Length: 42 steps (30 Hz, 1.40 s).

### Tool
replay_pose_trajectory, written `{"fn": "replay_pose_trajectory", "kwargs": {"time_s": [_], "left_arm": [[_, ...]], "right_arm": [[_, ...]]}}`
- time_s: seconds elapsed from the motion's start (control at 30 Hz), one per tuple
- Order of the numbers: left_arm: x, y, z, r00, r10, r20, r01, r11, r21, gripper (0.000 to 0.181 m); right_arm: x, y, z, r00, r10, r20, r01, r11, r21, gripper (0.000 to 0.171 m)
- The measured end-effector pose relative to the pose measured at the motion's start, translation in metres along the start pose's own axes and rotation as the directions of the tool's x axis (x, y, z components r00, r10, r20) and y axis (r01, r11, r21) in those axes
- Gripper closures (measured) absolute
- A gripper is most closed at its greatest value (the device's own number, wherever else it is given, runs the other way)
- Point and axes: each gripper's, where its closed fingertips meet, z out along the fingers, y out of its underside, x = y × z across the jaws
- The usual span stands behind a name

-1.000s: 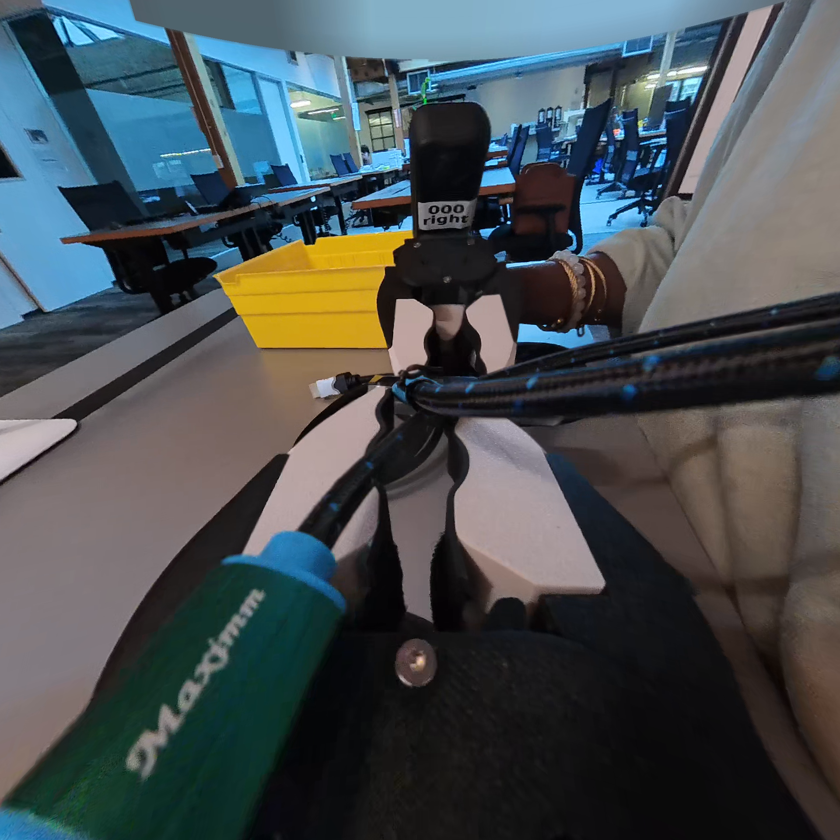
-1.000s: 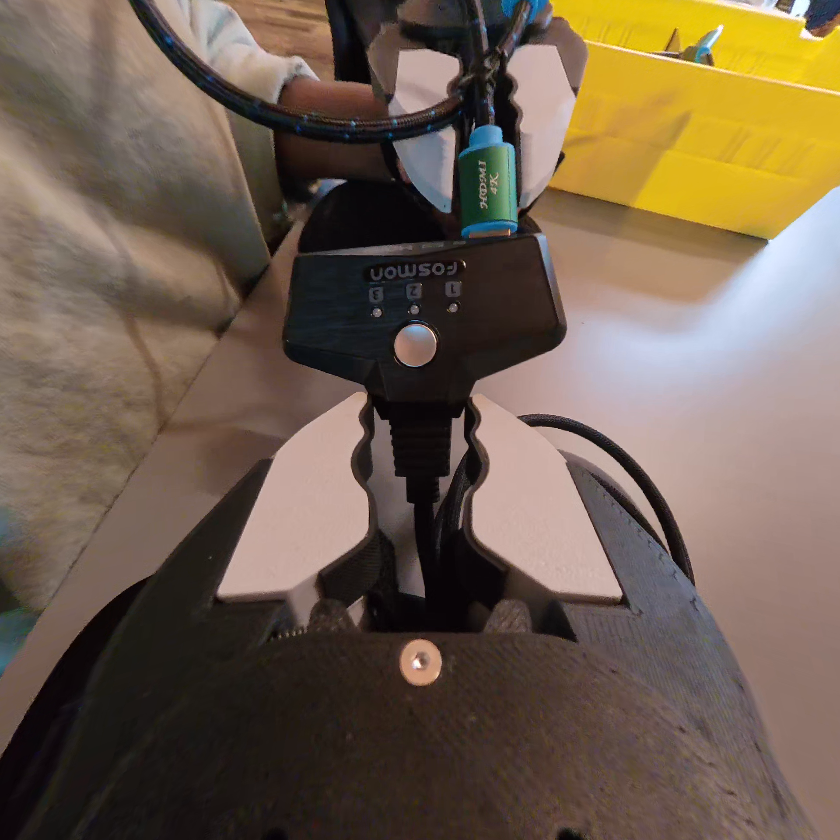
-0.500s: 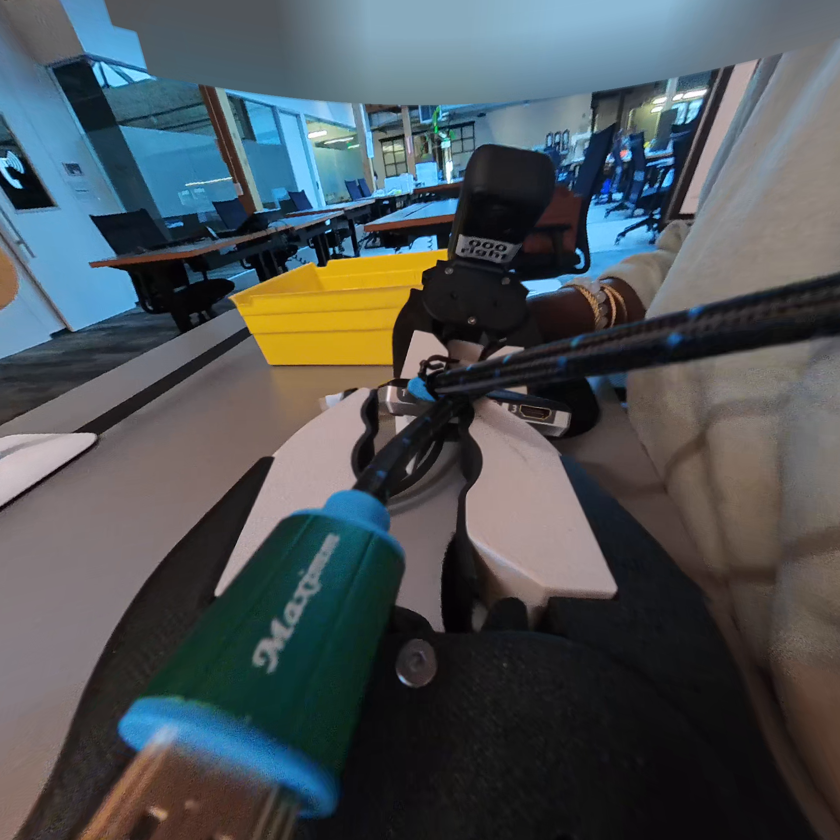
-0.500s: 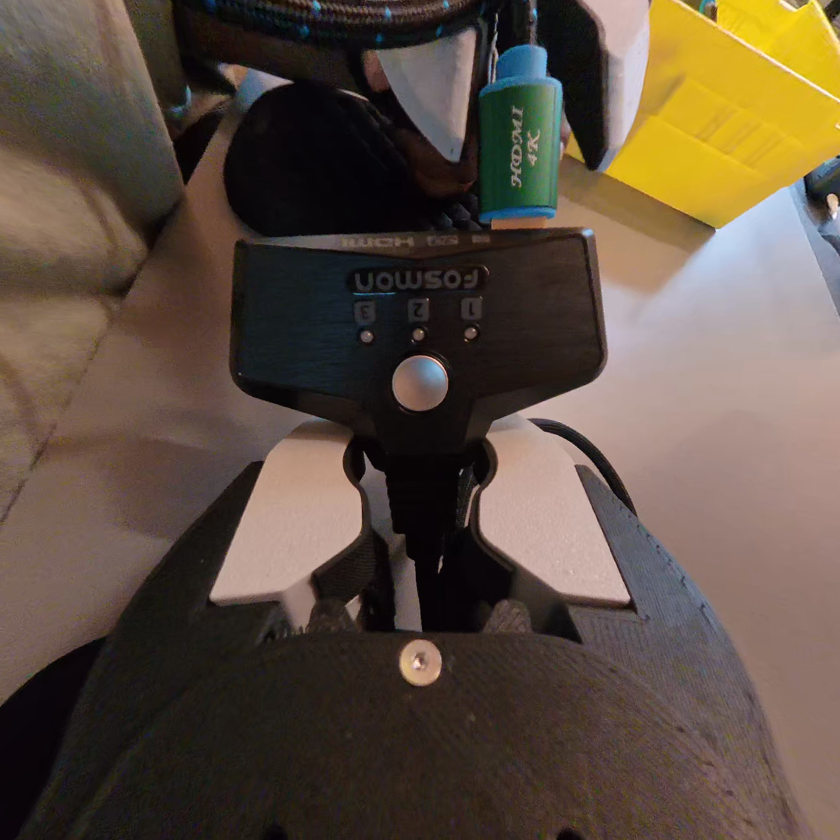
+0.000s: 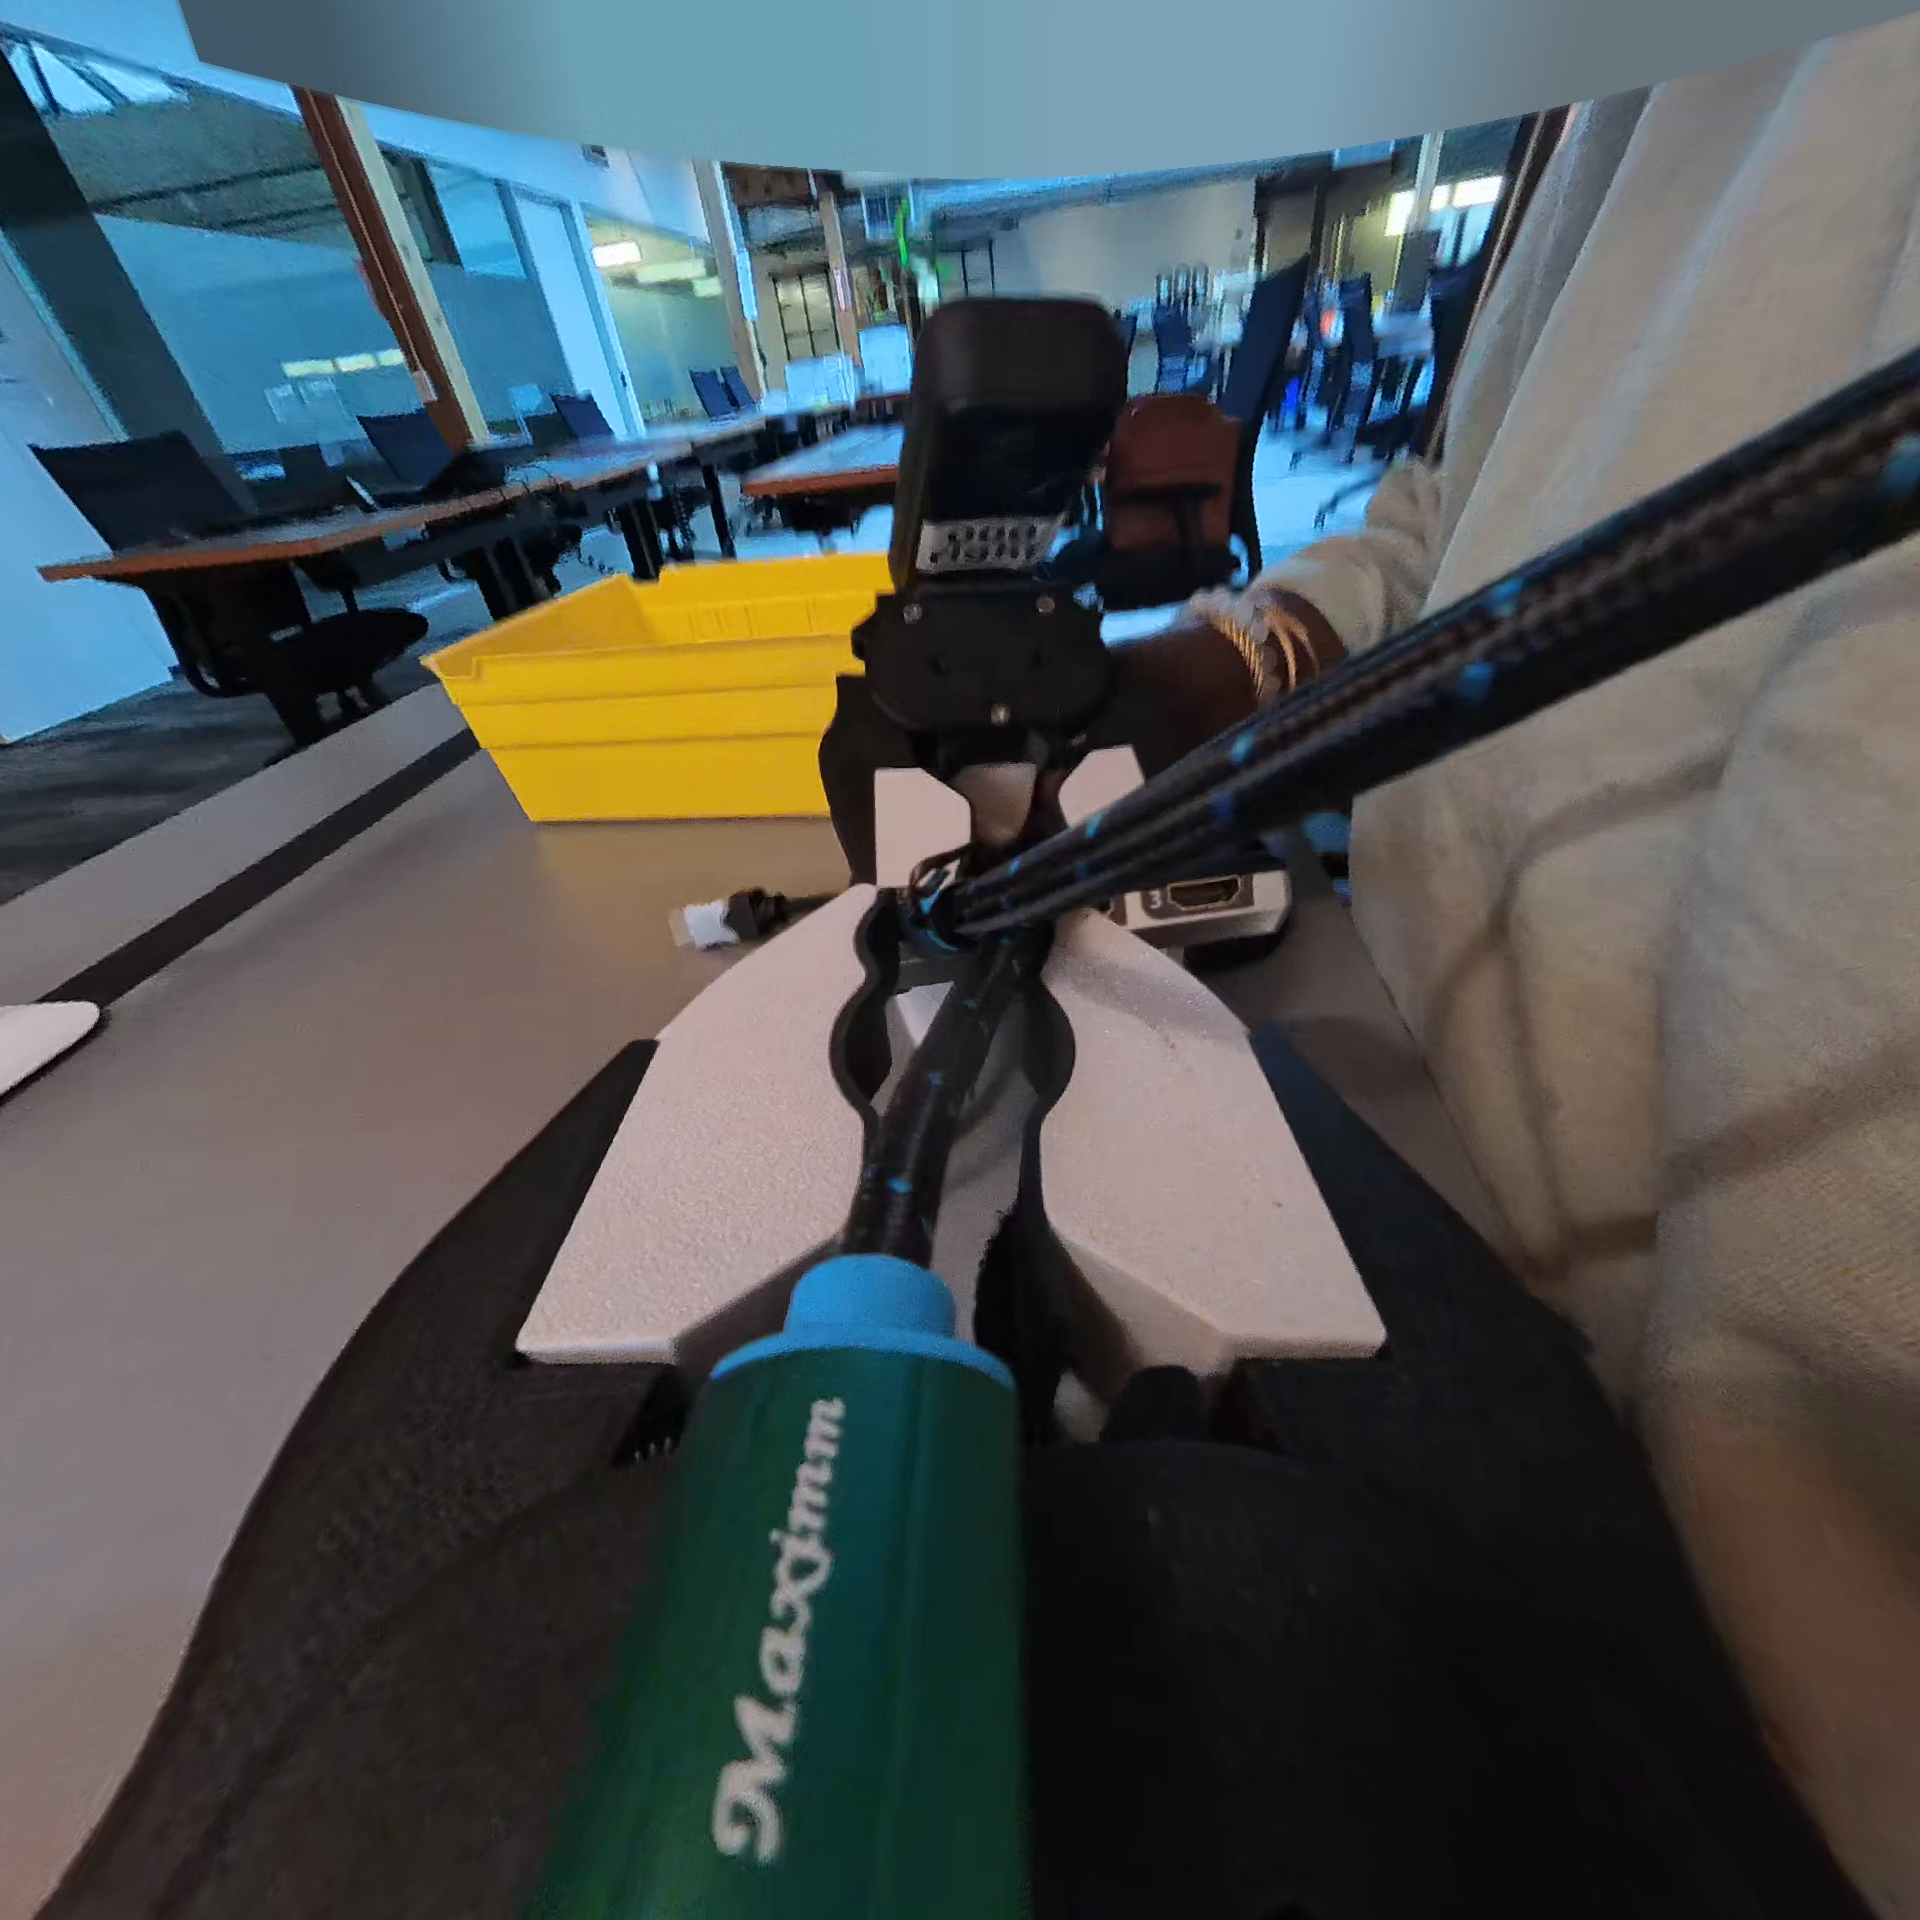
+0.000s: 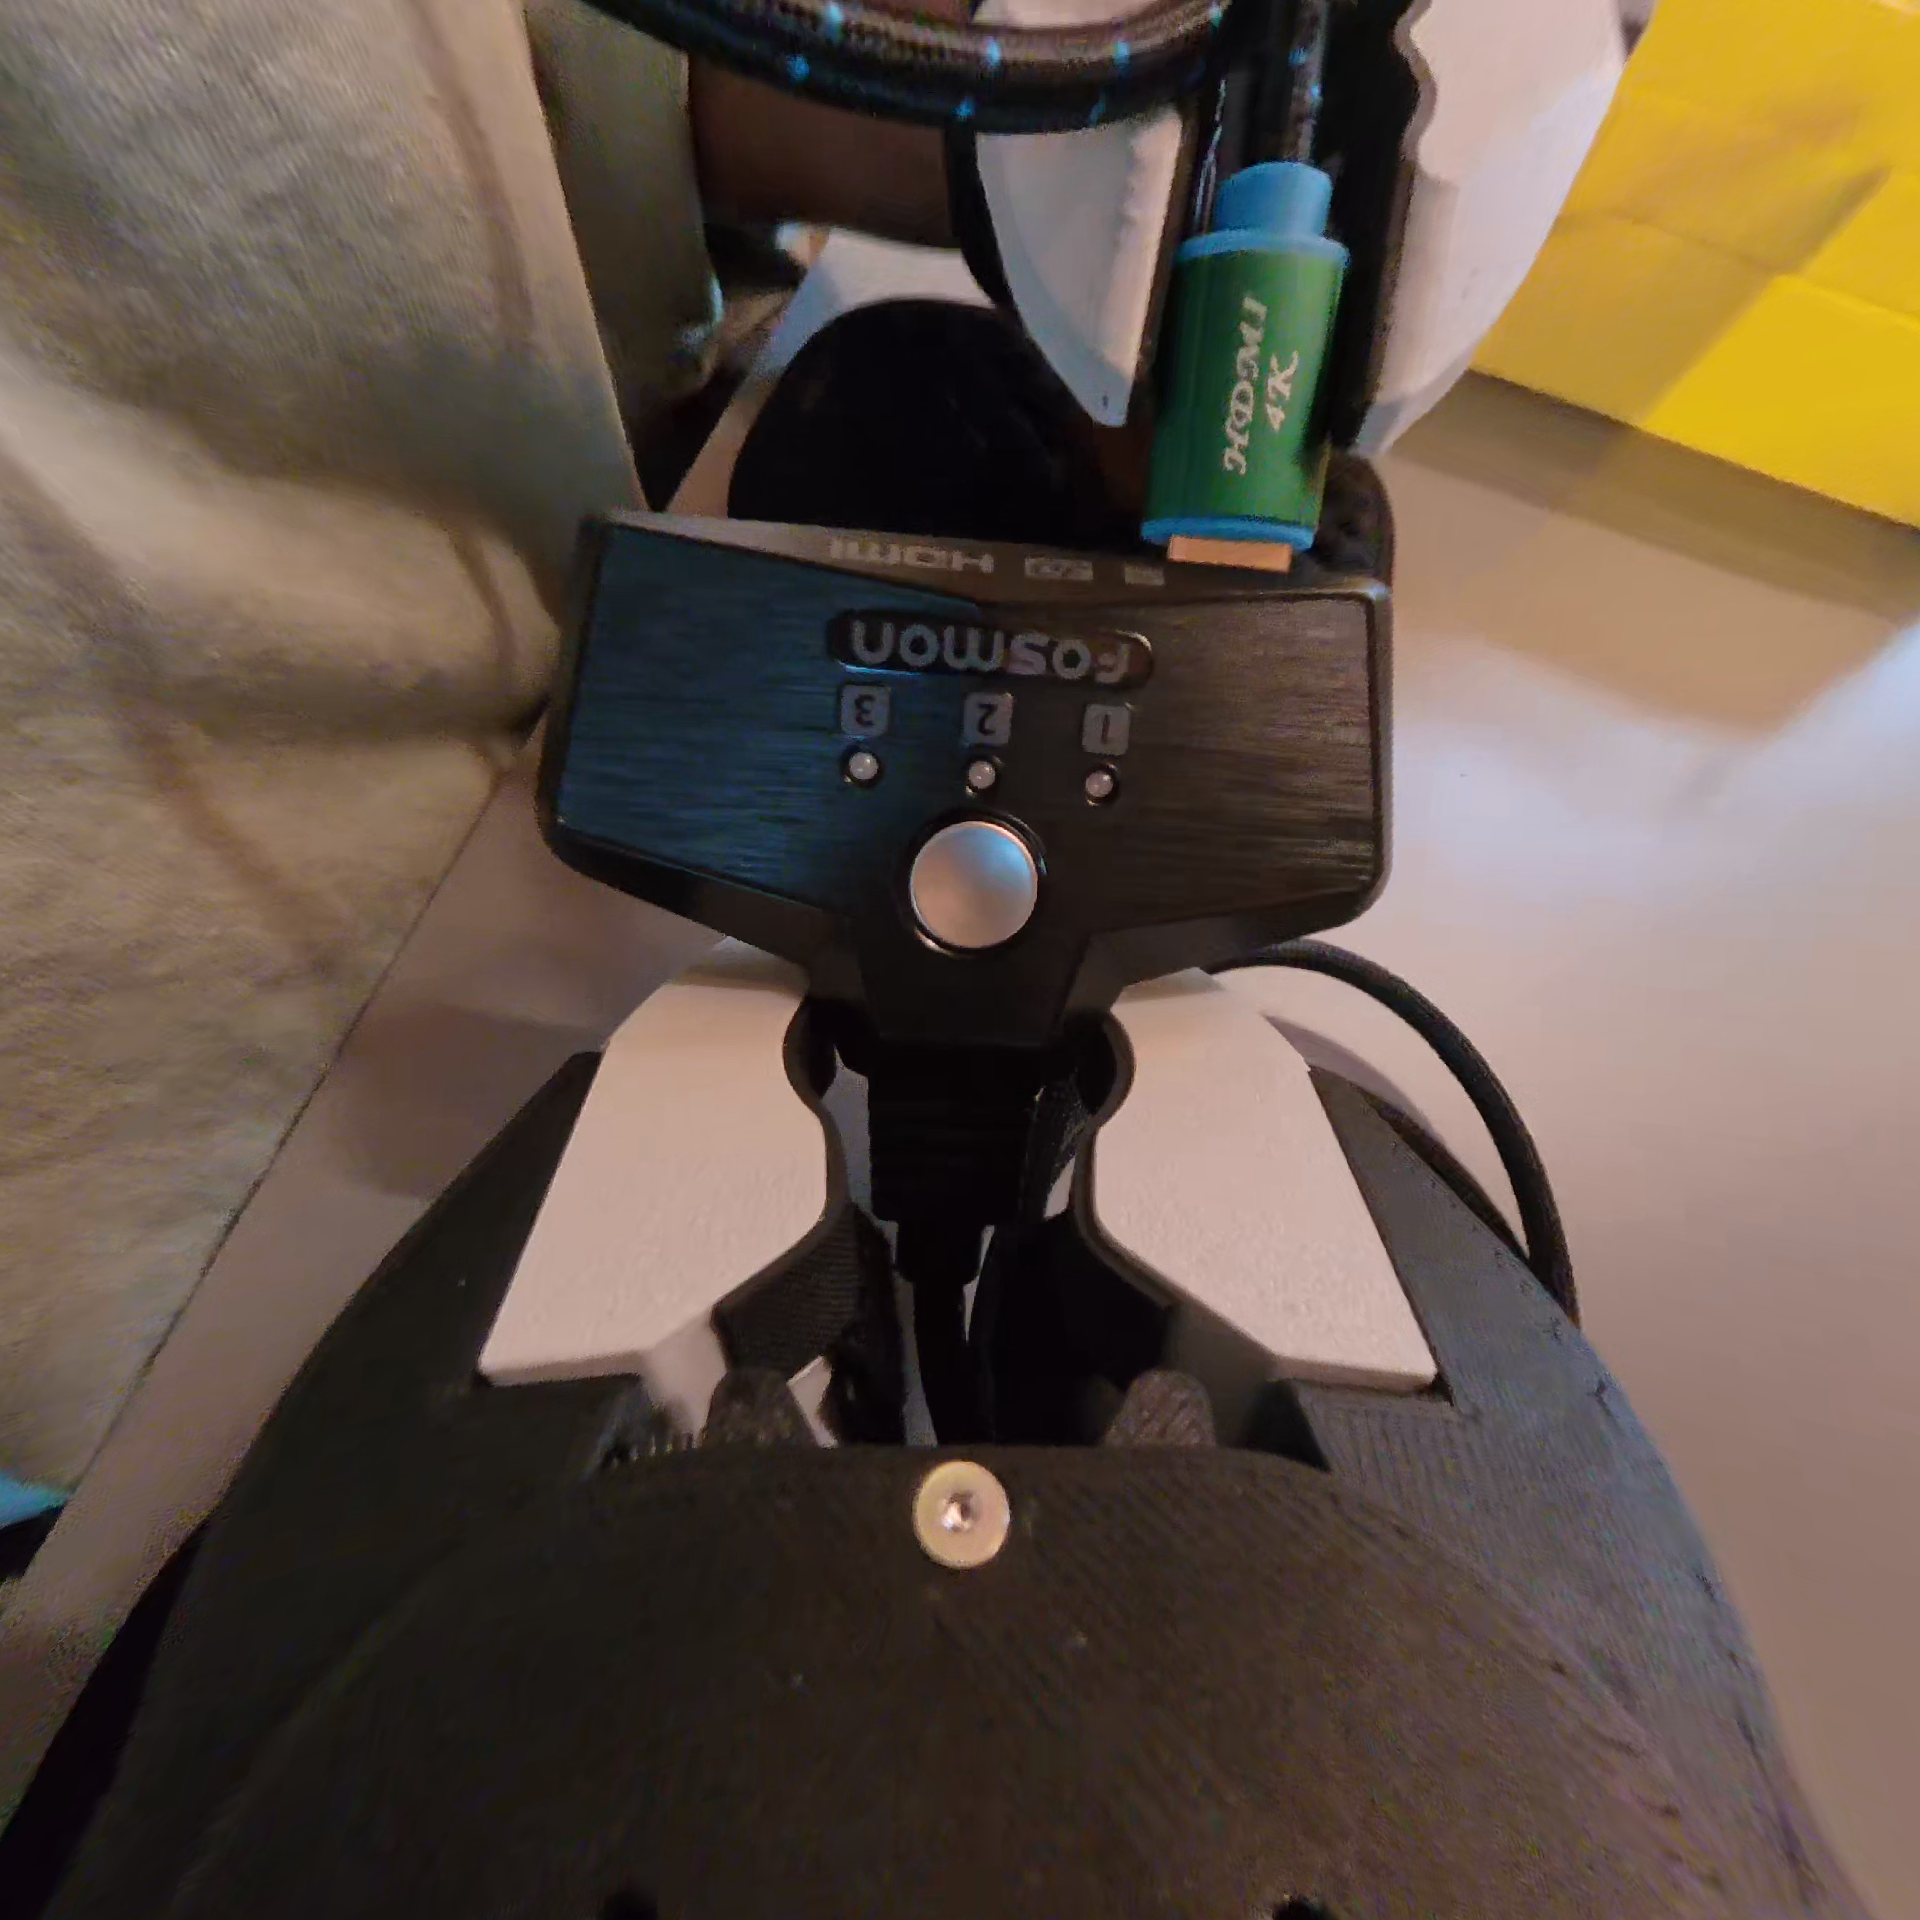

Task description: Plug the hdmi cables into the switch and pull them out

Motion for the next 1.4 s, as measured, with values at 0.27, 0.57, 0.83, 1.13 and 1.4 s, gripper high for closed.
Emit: {"fn": "replay_pose_trajectory", "kwargs": {"time_s": [0.27,0.57,0.83,1.13,1.4], "left_arm": [[-0.004,0.007,-0.002,1.000,0.018,-0.006,-0.018,0.999,-0.037,0.160],[-0.026,-0.005,-0.016,0.977,-0.042,0.210,0.030,0.998,0.061,0.141],[-0.058,-0.036,-0.137,0.701,-0.137,0.700,0.050,0.988,0.143,0.138],[-0.109,-0.008,-0.284,0.436,0.096,0.895,0.347,0.900,-0.265,0.138],[-0.173,0.071,-0.328,0.509,0.242,0.826,0.508,0.691,-0.515,0.143]], "right_arm": [[0.000,0.000,0.004,0.999,0.021,0.025,-0.021,1.000,0.000,0.126],[0.023,-0.006,-0.013,0.990,0.003,-0.141,-0.001,1.000,0.017,0.126],[0.035,0.034,-0.053,0.954,-0.022,-0.298,-0.062,0.961,-0.271,0.125],[0.035,0.066,-0.042,0.949,-0.025,-0.314,-0.122,0.890,-0.440,0.118],[0.040,0.043,-0.076,0.890,-0.005,-0.457,-0.140,0.949,-0.281,0.101]]}}
